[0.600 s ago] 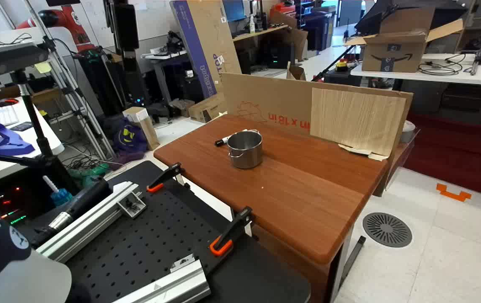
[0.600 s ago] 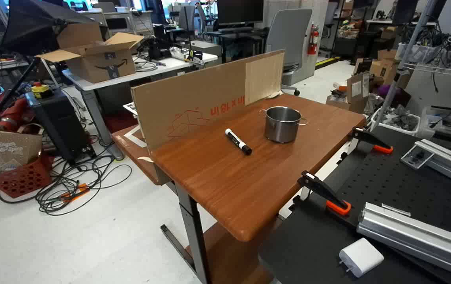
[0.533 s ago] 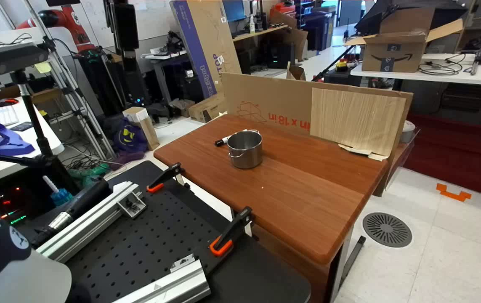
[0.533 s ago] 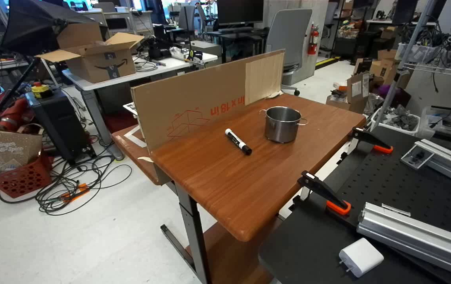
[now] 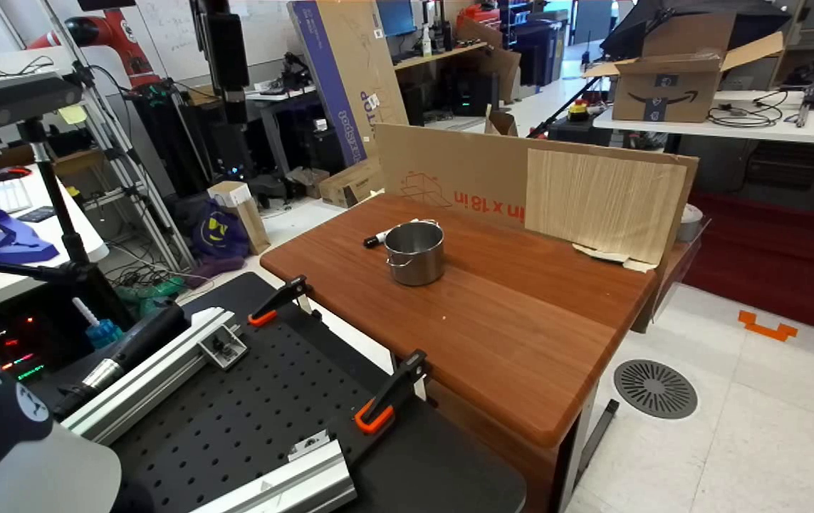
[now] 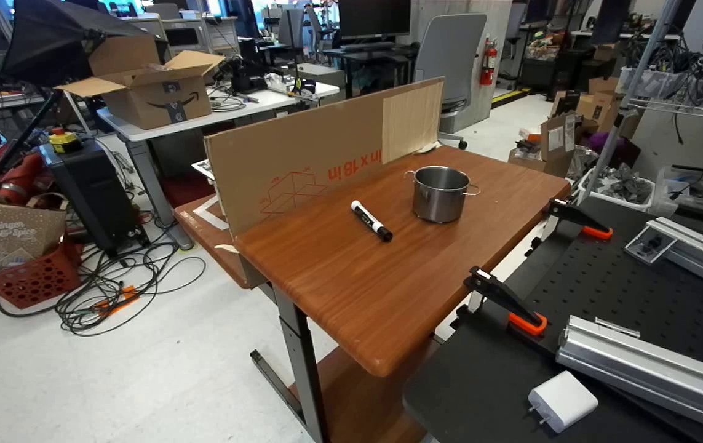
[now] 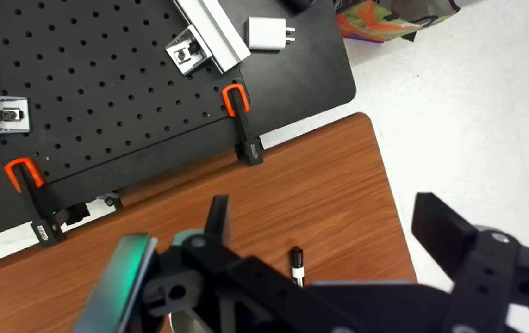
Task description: Take the marker from the table and place it in the silver pot
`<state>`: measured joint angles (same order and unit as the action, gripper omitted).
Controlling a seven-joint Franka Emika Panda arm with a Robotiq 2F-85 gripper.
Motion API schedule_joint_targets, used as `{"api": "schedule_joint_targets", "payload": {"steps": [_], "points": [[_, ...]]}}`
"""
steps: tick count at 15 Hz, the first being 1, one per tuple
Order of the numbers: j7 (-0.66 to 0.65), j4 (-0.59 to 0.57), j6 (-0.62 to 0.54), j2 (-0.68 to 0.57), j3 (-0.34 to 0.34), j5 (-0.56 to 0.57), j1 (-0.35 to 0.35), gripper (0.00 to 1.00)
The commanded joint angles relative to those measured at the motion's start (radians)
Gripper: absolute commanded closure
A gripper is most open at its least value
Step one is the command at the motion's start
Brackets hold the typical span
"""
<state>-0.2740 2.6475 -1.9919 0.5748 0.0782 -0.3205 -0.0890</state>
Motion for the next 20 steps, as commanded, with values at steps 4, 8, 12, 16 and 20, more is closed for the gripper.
{"api": "schedule_joint_targets", "payload": {"steps": [4, 8, 12, 16, 20], "points": [[-0.109, -0.071, -0.165, -0.184, 0.051, -0.014, 0.014, 0.00], [-0.210, -0.149, -0.266, -0.350, 0.059, 0.017, 0.029, 0.00], [-0.298, -0.231, -0.357, -0.513, 0.055, 0.088, 0.031, 0.00], [-0.387, -0.328, -0.379, -0.649, 0.038, 0.176, 0.004, 0.00], [-0.448, -0.407, -0.376, -0.757, 0.023, 0.235, -0.032, 0.00]]}}
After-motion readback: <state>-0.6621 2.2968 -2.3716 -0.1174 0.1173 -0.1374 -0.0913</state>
